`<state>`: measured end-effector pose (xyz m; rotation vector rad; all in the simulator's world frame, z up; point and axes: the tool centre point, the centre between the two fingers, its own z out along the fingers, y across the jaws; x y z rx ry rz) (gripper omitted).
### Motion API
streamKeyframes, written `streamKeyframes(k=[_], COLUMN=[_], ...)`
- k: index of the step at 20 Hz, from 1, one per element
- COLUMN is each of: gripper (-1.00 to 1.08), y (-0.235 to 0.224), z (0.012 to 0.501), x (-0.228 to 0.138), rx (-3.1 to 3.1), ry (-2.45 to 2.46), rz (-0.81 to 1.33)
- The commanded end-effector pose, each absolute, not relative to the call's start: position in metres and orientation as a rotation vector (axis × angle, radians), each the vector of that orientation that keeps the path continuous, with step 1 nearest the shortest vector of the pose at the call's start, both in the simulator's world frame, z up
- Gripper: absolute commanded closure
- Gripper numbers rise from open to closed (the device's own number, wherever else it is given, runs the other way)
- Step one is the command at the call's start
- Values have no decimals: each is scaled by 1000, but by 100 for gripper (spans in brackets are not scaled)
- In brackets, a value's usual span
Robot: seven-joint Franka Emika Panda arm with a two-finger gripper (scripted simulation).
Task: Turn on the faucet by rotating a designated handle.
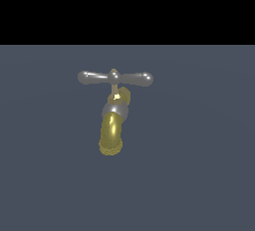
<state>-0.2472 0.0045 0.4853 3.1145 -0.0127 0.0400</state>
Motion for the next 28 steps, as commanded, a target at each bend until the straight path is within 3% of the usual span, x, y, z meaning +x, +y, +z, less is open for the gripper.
streamKeyframes(k=[1,14,28], gripper=[108,108,108], y=[4,-6,-34], z=[485,464,399], x=[-247,-241,-214], rx=[3114,3112,3052], ry=[-13,154,652], rz=[40,37,29])
